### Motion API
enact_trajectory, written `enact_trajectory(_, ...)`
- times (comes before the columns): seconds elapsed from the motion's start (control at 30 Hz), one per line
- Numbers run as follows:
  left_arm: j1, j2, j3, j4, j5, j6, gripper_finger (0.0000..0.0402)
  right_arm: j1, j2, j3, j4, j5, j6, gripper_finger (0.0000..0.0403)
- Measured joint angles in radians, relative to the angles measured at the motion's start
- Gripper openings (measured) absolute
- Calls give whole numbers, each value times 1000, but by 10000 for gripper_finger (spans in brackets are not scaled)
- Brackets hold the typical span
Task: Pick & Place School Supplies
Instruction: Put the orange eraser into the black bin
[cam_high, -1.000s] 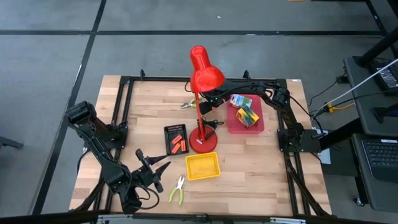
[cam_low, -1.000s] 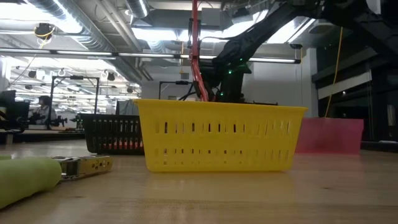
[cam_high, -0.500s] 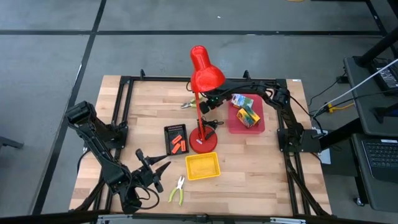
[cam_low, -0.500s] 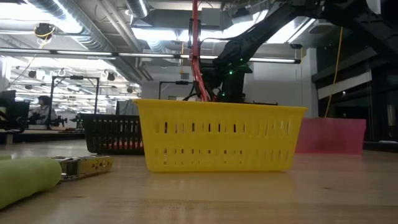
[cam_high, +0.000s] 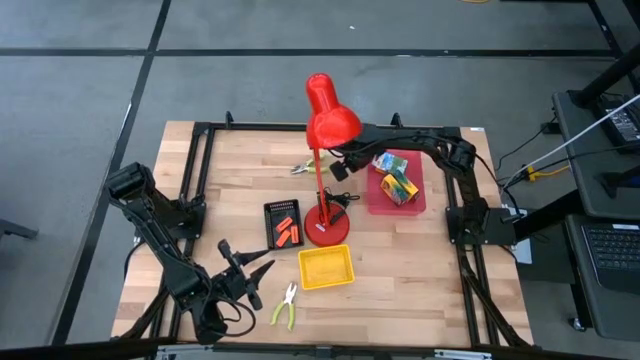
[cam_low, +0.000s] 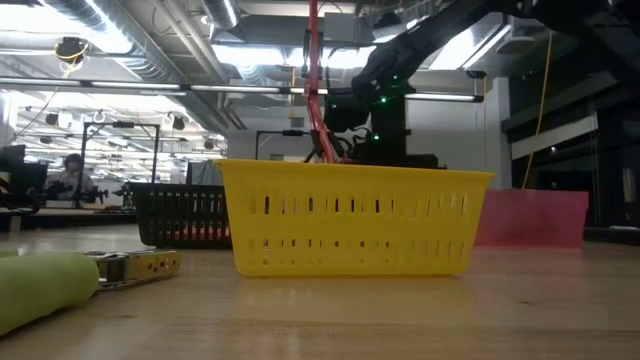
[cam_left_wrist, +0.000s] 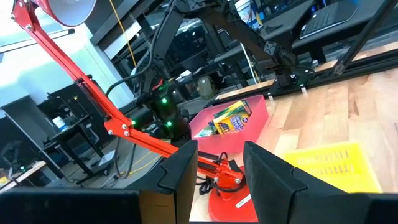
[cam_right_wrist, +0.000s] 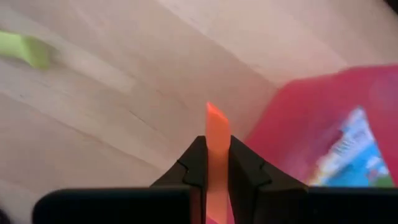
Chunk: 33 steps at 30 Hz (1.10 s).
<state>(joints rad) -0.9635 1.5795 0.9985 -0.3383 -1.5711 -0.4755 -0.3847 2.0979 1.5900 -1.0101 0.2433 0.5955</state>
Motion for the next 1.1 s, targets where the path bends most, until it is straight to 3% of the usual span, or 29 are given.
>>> enact_trajectory(0.33,-11,0,0,92,0,103,127,-13,-100,2,-12,33,22,35)
enact_trajectory(0.83,-39,0,0,99,0,105,127,-11,-315,4,-36,32,-5,35)
enact_trajectory(1.1,-58,0,0,99,0,96,127,-6,-425,4,-194,29,45,35)
